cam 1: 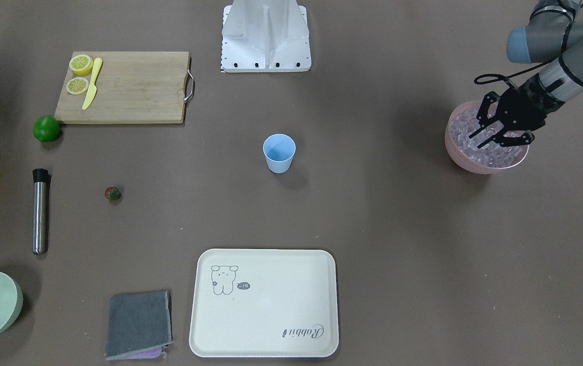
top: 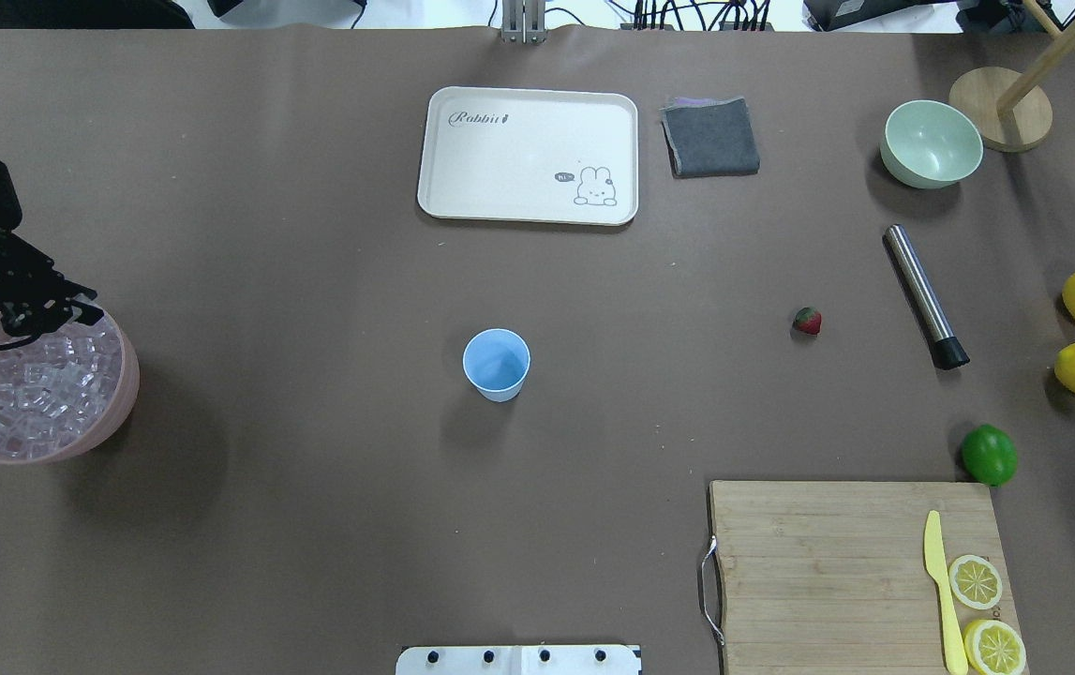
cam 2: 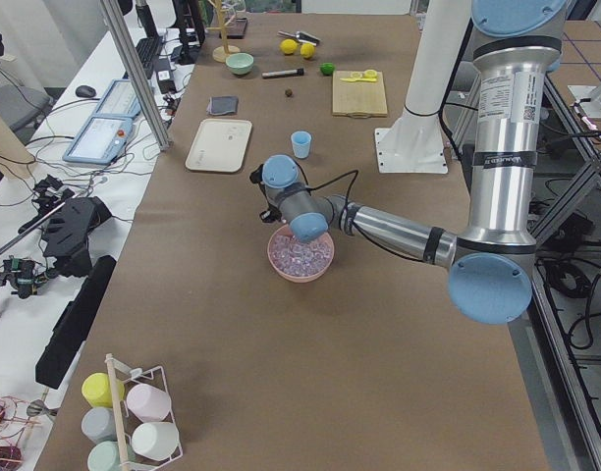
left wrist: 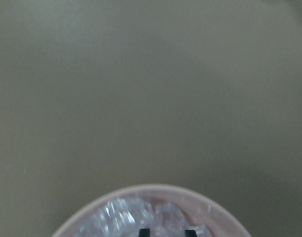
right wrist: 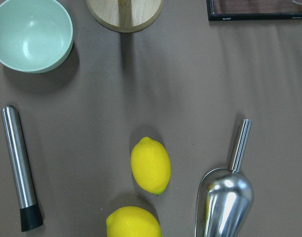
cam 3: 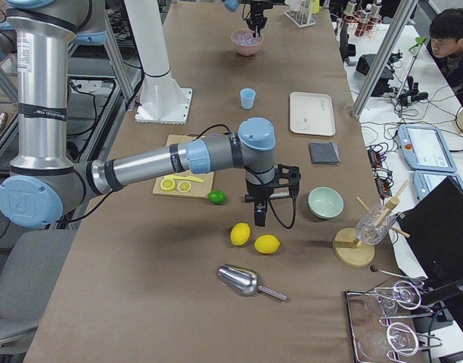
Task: Mash ice and strawberries in cup
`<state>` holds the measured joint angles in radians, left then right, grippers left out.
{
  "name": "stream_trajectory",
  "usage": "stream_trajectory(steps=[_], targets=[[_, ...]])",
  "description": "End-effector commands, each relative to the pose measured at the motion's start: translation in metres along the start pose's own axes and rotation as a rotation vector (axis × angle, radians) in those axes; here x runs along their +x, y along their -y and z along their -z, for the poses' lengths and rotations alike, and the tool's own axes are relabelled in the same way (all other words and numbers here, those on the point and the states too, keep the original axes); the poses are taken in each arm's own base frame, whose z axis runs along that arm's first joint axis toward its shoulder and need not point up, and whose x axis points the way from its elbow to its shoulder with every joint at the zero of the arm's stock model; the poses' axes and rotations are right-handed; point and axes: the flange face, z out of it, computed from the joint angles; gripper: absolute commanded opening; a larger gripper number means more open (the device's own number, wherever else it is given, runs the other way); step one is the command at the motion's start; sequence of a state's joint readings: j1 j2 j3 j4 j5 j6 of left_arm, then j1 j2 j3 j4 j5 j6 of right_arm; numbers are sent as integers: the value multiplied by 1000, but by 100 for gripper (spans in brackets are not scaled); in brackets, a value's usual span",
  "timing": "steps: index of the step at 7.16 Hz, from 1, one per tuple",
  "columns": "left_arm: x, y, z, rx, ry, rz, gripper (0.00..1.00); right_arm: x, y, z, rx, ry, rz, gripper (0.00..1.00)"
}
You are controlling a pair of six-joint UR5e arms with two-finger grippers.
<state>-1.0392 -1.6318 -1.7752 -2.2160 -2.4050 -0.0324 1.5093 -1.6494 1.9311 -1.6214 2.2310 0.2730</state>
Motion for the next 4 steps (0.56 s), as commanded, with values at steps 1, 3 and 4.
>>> stream_trajectory(steps=[1, 3, 4], targets=[[1, 90, 1, 4, 1, 29, 0, -3, 2, 2, 3, 5, 7, 100], [14, 153, -5, 34, -15, 145, 0, 0, 2, -1, -2, 1, 5, 100], [39, 186, -19, 44, -46, 181, 0, -2, 2, 1, 2, 4, 9, 100]])
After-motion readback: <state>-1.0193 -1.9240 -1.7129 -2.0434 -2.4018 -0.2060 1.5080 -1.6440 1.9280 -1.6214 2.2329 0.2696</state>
